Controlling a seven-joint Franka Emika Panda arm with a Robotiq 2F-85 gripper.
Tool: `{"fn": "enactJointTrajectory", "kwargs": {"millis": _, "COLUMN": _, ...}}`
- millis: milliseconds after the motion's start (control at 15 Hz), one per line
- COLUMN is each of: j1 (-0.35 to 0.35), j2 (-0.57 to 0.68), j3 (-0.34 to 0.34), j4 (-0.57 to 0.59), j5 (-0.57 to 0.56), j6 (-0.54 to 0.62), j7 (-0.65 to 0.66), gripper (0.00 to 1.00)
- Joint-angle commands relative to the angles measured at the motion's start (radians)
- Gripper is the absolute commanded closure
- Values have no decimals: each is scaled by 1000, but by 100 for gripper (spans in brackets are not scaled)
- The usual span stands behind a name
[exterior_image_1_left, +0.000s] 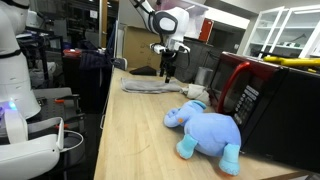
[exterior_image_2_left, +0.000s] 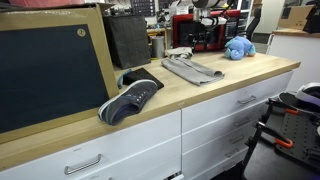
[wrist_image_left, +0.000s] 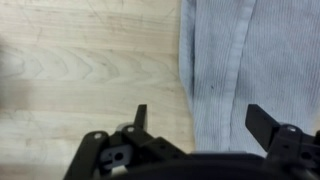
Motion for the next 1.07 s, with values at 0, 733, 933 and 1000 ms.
{"fn": "enactJointTrajectory", "kwargs": {"millis": 0, "j1": -24, "j2": -118, "j3": 19, "j4": -185, "j5": 51, "j6": 14, "j7": -79, "gripper": 0}}
{"fn": "enactJointTrajectory", "kwargs": {"millis": 733, "j1": 21, "j2": -311, "j3": 38, "j4": -580, "j5": 141, "j6": 217, "j7": -130, "gripper": 0}}
{"fn": "enactJointTrajectory", "kwargs": {"millis": 933, "j1": 40, "j2": -310, "j3": 43, "j4": -647, "j5": 139, "j6": 287, "j7": -111, "gripper": 0}}
{"fn": "enactJointTrajectory", "kwargs": {"millis": 1000, "j1": 45, "j2": -312, "j3": 46, "j4": -664, "j5": 142, "j6": 301, "j7": -107, "gripper": 0}}
